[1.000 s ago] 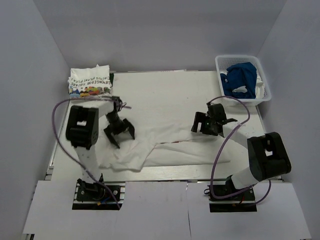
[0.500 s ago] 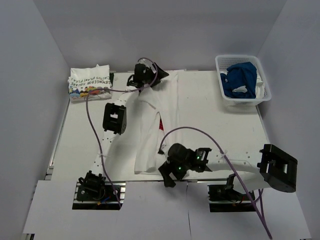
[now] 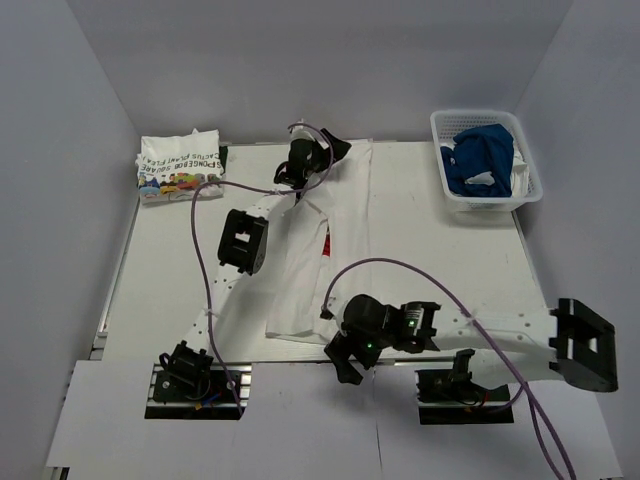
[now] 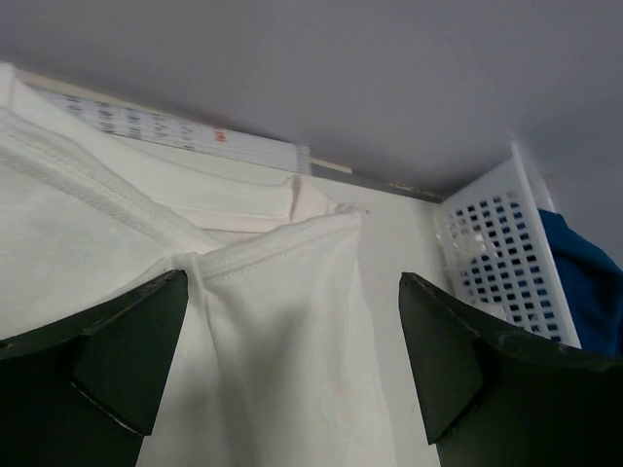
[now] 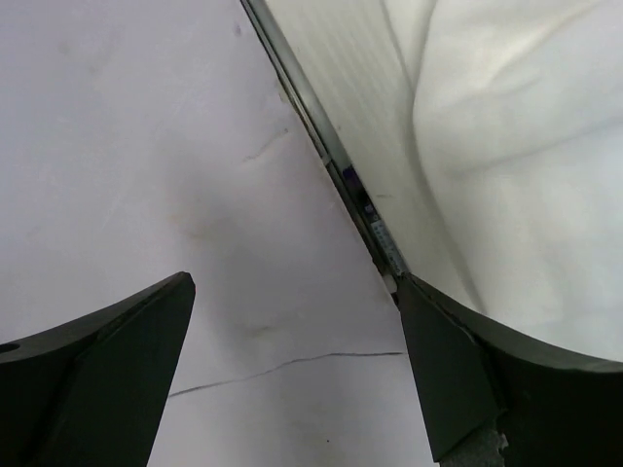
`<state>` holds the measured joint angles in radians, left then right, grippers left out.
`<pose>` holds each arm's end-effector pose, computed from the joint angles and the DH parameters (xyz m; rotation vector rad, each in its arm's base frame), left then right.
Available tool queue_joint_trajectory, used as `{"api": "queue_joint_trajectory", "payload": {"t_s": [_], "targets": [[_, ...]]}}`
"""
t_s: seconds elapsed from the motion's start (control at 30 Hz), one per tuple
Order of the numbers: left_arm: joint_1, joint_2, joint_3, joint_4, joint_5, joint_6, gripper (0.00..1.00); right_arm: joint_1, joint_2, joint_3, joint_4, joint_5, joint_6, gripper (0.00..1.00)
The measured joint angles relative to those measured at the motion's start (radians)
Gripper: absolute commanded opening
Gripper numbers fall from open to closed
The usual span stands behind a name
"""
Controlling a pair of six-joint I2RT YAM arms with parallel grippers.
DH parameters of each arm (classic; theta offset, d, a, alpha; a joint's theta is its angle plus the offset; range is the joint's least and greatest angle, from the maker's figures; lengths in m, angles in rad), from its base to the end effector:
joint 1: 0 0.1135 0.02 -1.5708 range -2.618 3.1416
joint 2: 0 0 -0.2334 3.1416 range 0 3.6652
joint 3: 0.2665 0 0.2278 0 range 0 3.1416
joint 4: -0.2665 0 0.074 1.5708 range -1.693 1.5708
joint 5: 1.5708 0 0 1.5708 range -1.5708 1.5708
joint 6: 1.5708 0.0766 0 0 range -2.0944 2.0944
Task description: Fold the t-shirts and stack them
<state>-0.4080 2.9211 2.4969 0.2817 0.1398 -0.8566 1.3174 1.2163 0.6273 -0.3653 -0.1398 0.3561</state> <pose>0.5658 -0.2562 0.1075 -0.2982 1.8052 -1.0387 0.0503 0.2366 0.1379 -1.3141 2.3889 0.7722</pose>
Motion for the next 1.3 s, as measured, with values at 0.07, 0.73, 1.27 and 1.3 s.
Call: {"api": "queue_joint_trajectory", "payload": {"t_s": [0.07,0.73,1.27,1.3], "targets": [[0.002,-0.018,-0.004,-0.050,-0.055,0.002,0.99,0.000,-0.089,0.006,-0.010,0.044,0.002,0.91],[0.075,-1.267,-0.741,-0.558,-0.258,0.284,0.99,-0.009,0.204,0.329,0.001,0.457,0.123,0.88],[0.067,-2.277,-1.821,-1.036,-0.315,-0.024,0.99,-0.101,0.532,0.433,0.054,0.256,0.243,0.17],[0.068,-2.292,-1.821,-1.053,-0.315,-0.029,0.99,-0.105,0.532,0.433,0.054,0.247,0.249,0.03]]}}
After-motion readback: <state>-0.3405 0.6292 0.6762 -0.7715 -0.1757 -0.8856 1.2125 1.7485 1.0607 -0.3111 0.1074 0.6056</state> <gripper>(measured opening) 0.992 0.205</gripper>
